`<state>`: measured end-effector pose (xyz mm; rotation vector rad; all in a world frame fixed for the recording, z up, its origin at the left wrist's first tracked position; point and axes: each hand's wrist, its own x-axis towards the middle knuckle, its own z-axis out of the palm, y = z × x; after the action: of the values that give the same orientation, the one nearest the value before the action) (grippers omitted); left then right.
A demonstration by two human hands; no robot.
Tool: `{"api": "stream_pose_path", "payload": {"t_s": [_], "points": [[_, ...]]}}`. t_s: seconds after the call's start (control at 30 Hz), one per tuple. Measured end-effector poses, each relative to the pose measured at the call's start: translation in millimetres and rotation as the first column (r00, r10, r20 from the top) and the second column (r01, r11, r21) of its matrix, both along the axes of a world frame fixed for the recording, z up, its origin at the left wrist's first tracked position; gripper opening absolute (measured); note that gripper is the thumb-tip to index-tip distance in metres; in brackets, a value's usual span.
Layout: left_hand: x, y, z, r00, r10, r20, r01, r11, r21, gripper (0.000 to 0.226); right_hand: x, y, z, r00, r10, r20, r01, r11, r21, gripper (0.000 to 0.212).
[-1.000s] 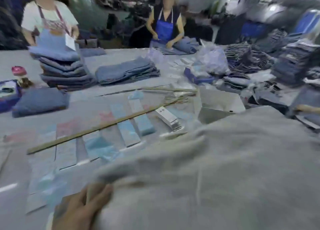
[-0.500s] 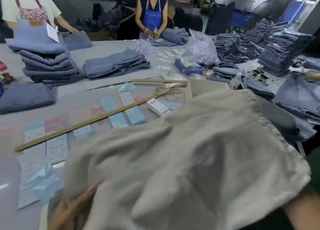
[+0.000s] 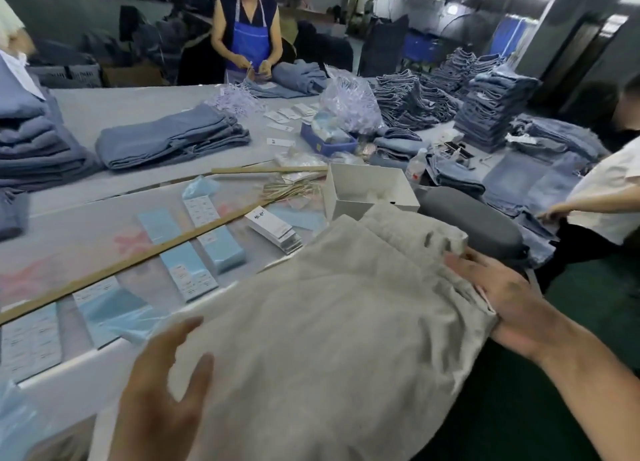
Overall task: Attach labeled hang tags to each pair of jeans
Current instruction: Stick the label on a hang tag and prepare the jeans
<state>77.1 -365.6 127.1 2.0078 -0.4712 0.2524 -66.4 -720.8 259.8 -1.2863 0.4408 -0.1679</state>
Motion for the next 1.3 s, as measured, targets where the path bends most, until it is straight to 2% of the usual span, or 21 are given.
{"api": "stream_pose_path", "payload": {"t_s": [0.1, 0.2, 0.27, 0.33, 0.4, 0.53, 0.57, 0.6, 0.63, 0.7, 0.73, 0.83, 0.9, 0.97, 1.0, 1.03, 1.1, 1.2, 1.27, 1.3], "points": [[6, -77, 53, 0.942, -0.296, 0.158, 0.293, 0.955, 0.045, 0.049, 3, 25, 11, 0.998, -0.002, 0.067, 0.003, 1.000, -0.007, 0.030], [16, -141, 90, 0.782, -0.516, 0.349, 0.448, 0.855, 0.259, 0.079, 0, 40, 17, 0.993, -0.056, 0.106, 0.054, 0.998, 0.026, 0.032], [21, -169, 100, 0.676, -0.605, 0.422, 0.484, 0.795, 0.366, 0.078, -3, 45, 18, 0.987, -0.032, 0.159, 0.012, 0.993, 0.120, 0.036], [22, -179, 95, 0.604, -0.619, 0.502, 0.515, 0.784, 0.347, 0.057, -4, 48, 17, 0.981, -0.010, 0.192, -0.033, 0.976, 0.216, 0.041], [26, -173, 83, 0.590, -0.547, 0.594, 0.473, 0.830, 0.295, 0.039, -4, 47, 12, 0.979, -0.004, 0.205, -0.061, 0.950, 0.306, 0.044], [30, -148, 56, 0.601, -0.526, 0.602, 0.426, 0.848, 0.315, 0.039, -5, 44, -3, 0.975, -0.046, 0.220, -0.031, 0.942, 0.333, 0.044], [28, -141, 49, 0.590, -0.548, 0.593, 0.443, 0.833, 0.330, 0.038, -5, 43, -5, 0.974, -0.055, 0.221, -0.016, 0.952, 0.306, 0.043], [23, -135, 46, 0.620, -0.568, 0.541, 0.474, 0.821, 0.318, 0.035, -5, 43, -6, 0.976, -0.057, 0.212, -0.001, 0.965, 0.263, 0.041], [19, -129, 42, 0.697, -0.568, 0.438, 0.515, 0.821, 0.246, 0.032, -5, 44, -7, 0.980, -0.051, 0.195, 0.011, 0.979, 0.205, 0.040], [10, -122, 36, 0.803, -0.580, 0.136, 0.590, 0.806, -0.046, 0.030, -3, 49, -7, 0.992, -0.008, 0.122, 0.005, 1.000, 0.027, 0.037], [8, -120, 35, 0.816, -0.575, 0.056, 0.576, 0.801, -0.165, 0.033, -2, 53, -6, 0.997, 0.032, 0.075, -0.024, 0.995, -0.100, 0.034], [6, -124, 34, 0.859, -0.512, 0.010, 0.491, 0.820, -0.294, 0.067, 6, 65, -4, 0.995, 0.096, -0.018, -0.095, 0.914, -0.394, 0.027], [8, -130, 38, 0.841, -0.532, -0.093, 0.490, 0.825, -0.282, 0.075, 10, 70, -2, 0.994, 0.107, -0.034, -0.110, 0.861, -0.496, 0.030], [8, -138, 41, 0.840, -0.531, -0.114, 0.513, 0.845, -0.151, 0.051, 12, 72, -2, 0.989, 0.126, -0.080, -0.148, 0.784, -0.603, 0.044], [8, -140, 45, 0.840, -0.533, -0.102, 0.526, 0.846, -0.089, 0.033, 13, 73, -2, 0.987, 0.125, -0.102, -0.161, 0.728, -0.666, 0.049], [7, -142, 49, 0.846, -0.530, -0.063, 0.528, 0.848, -0.047, 0.025, 13, 74, -2, 0.987, 0.120, -0.110, -0.162, 0.670, -0.725, 0.049], [6, -144, 57, 0.844, -0.534, -0.057, 0.533, 0.845, -0.036, 0.033, 14, 73, -2, 0.990, 0.113, -0.088, -0.138, 0.599, -0.789, 0.045], [4, -146, 62, 0.839, -0.523, -0.151, 0.515, 0.852, -0.094, 0.054, 13, 69, -4, 0.983, 0.142, -0.117, -0.181, 0.633, -0.752, 0.038], [1, -147, 68, 0.822, -0.532, -0.205, 0.516, 0.847, -0.131, 0.056, 10, 67, -6, 0.980, 0.135, -0.147, -0.199, 0.644, -0.739, 0.042], [0, -148, 71, 0.781, -0.566, -0.264, 0.528, 0.824, -0.207, 0.051, 9, 67, -7, 0.981, 0.132, -0.141, -0.193, 0.660, -0.726, 0.041]]}}
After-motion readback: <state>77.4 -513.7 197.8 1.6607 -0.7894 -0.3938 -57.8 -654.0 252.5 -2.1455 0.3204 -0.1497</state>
